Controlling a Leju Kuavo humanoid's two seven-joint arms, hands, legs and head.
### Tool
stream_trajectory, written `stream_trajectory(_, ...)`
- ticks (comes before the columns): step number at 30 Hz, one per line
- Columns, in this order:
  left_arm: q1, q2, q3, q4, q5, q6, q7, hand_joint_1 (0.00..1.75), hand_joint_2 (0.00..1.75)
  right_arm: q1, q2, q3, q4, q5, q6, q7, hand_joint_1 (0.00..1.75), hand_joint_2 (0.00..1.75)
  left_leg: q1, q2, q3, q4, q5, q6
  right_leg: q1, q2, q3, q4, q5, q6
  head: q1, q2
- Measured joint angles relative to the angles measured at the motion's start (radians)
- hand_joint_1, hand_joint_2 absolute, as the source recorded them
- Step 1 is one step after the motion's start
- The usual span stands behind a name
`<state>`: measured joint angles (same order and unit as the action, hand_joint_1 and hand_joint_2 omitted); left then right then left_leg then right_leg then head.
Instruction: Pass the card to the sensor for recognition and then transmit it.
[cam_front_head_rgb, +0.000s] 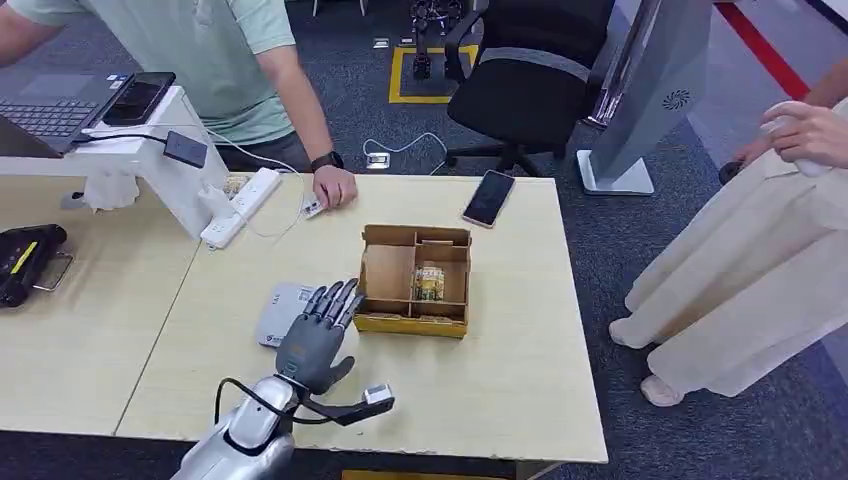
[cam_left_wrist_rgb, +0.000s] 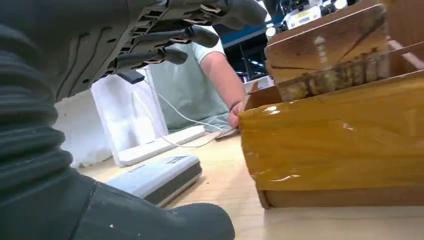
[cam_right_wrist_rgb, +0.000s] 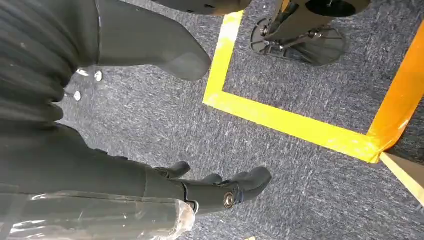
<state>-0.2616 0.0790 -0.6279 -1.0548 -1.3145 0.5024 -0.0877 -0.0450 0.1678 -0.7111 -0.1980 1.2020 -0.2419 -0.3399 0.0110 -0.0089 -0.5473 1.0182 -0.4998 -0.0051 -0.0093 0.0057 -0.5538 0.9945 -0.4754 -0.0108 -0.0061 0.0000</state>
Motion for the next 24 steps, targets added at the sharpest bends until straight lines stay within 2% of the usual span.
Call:
stream_trajectory(7,-0.008,-0.014,-0.005,0.013,0.093,-0.021,-0.028,0.00,1.75,0.000,0.000,0.000,0.000,-0.004,-0.001,0.000,0.00,1.75,0.000,0.000,0.000,0.000,0.000,0.000,0.000,0.000,0.000,0.000,0.000,0.000,0.000,0.000)
stream_trajectory(24,-0.009,-0.010,-0.004,-0.006,0.124,-0.019,-0.018,0.00,1.75,0.000,-0.001,0.000,0.000,-0.006,-0.010,0.002,0.00,1.75,0.000,0.000,0.000,0.000,0.000,0.000,0.000,0.000,0.000,0.000,0.000,0.000,0.000,0.000)
